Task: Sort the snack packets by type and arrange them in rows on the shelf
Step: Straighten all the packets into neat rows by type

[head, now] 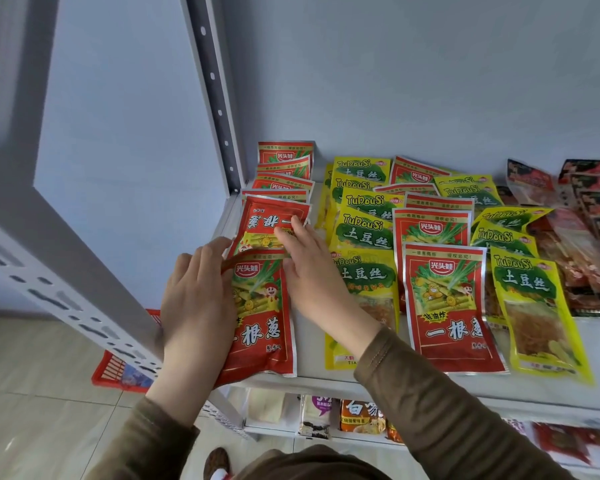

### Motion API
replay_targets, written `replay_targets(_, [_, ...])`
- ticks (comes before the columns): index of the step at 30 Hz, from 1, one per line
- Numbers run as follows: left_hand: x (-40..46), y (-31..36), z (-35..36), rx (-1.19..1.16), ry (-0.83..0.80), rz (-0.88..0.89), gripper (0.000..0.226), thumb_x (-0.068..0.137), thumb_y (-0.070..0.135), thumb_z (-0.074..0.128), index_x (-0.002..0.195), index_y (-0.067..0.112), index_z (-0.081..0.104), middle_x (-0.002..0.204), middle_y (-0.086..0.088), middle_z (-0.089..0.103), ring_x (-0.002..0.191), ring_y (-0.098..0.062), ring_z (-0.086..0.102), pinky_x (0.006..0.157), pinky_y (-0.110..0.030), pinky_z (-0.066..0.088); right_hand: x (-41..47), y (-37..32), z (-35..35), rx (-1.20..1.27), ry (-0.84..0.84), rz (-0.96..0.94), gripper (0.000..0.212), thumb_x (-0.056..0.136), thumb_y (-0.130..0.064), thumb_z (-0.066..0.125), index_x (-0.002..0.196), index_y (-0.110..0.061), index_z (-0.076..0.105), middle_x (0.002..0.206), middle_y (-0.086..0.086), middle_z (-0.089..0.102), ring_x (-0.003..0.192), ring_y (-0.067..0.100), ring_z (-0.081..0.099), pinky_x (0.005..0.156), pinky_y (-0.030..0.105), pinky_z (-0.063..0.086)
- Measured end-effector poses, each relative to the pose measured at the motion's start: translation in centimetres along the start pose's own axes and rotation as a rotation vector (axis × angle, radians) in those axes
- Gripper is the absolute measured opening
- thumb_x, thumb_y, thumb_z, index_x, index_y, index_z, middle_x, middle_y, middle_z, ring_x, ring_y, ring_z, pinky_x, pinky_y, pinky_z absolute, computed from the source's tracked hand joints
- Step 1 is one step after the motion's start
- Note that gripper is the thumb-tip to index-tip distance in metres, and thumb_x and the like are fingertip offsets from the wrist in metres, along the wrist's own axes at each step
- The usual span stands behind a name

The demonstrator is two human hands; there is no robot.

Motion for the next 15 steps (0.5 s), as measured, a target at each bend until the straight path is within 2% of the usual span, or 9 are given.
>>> replay_targets(2, [0.2, 0.4, -0.4, -0.147, 0.004, -0.042, 0.034, 0.103, 0.021, 0.052, 0.133, 0.033, 0.04, 0.104, 0.013, 0.066, 0.087, -0.013, 0.066, 0.067, -0.037, 0.055, -0.2, -0.2, -0.3, 0.088, 0.053, -0.005, 0.05, 0.109, -0.017, 0.035, 0.158, -0.024, 0.028, 0.169, 0.0, 0.013, 0.156, 0.021, 0.004, 0.124, 0.037, 0.01])
replay_targets(4, [1.1, 0.7, -0.2, -0.32, -0.04, -0.132, 0.038, 0.103, 0.027, 0.055, 0.133, 0.042, 0.036, 0.1, 0.025, 0.061, 0.077, -0.003, 0.068, 0.061, -0.029, 0.056, -0.4, -0.2, -0.8, 0.313, 0.151, 0.024, 0.048, 0.109, -0.018, 0.037, 0.156, -0.025, 0.031, 0.165, -0.003, 0.023, 0.153, 0.014, 0.018, 0.124, 0.039, 0.025])
replay_targets(7, [3.2, 1.1, 0.8, -0.494, -0.069, -0.149, 0.043, 0.101, 0.028, 0.061, 0.129, 0.049, 0.036, 0.099, 0.018, 0.065, 0.081, -0.002, 0.072, 0.056, -0.017, 0.056, -0.8, 0.4, -1.3, 0.643, 0.239, 0.094, 0.045, 0.109, -0.018, 0.037, 0.153, -0.027, 0.033, 0.154, -0.008, 0.039, 0.139, 0.001, 0.04, 0.108, 0.033, 0.049])
replay_targets(9, [4.5, 0.9, 1.9, -0.479, -0.061, -0.108, 0.043, 0.1, 0.027, 0.062, 0.129, 0.048, 0.037, 0.097, 0.017, 0.066, 0.082, 0.0, 0.072, 0.056, -0.013, 0.055, -1.1, 0.3, -0.9, 0.777, 0.233, 0.132, 0.043, 0.109, -0.017, 0.038, 0.15, -0.029, 0.034, 0.143, -0.013, 0.048, 0.127, -0.004, 0.05, 0.103, 0.031, 0.052])
replay_targets(10, [5.0, 0.7, 2.5, -0.44, -0.066, -0.104, 0.044, 0.1, 0.028, 0.062, 0.131, 0.045, 0.036, 0.097, 0.019, 0.065, 0.081, 0.0, 0.071, 0.056, -0.012, 0.054, -1.2, 0.0, -0.5, 0.808, 0.222, 0.144, 0.044, 0.109, -0.016, 0.039, 0.15, -0.031, 0.034, 0.141, -0.014, 0.049, 0.125, -0.003, 0.052, 0.103, 0.035, 0.052])
replay_targets(11, [5.3, 0.4, 3.2, -0.393, -0.083, -0.119, 0.045, 0.1, 0.029, 0.062, 0.133, 0.042, 0.036, 0.099, 0.02, 0.064, 0.081, -0.001, 0.07, 0.059, -0.012, 0.054, -1.5, -0.2, -0.1, 0.818, 0.208, 0.15, 0.045, 0.109, -0.017, 0.04, 0.15, -0.033, 0.032, 0.143, -0.012, 0.048, 0.126, 0.001, 0.053, 0.103, 0.039, 0.052])
replay_targets(13, [5.4, -0.3, 4.3, -0.287, -0.131, -0.185, 0.049, 0.099, 0.034, 0.063, 0.138, 0.038, 0.034, 0.114, 0.011, 0.063, 0.095, -0.004, 0.065, 0.08, -0.022, 0.055, -2.3, -0.5, 0.8, 0.804, 0.179, 0.162, 0.052, 0.108, -0.02, 0.042, 0.153, -0.039, 0.026, 0.154, -0.009, 0.038, 0.138, 0.01, 0.045, 0.108, 0.047, 0.048])
replay_targets(15, [4.7, -1.0, 4.6, -0.19, -0.126, -0.201, 0.053, 0.099, 0.037, 0.063, 0.143, 0.034, 0.034, 0.135, 0.003, 0.054, 0.118, -0.013, 0.056, 0.098, -0.038, 0.051, -3.1, -0.7, 1.3, 0.722, 0.16, 0.158, 0.06, 0.107, -0.023, 0.046, 0.157, -0.041, 0.017, 0.168, -0.01, 0.013, 0.154, 0.014, 0.019, 0.12, 0.049, 0.033])
Point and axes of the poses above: each hand's wrist, its own x-axis towards the middle knuckle, its own z-axis out of the palm, y = z × x, the point moved 2 cm from there along x, towards the middle knuckle
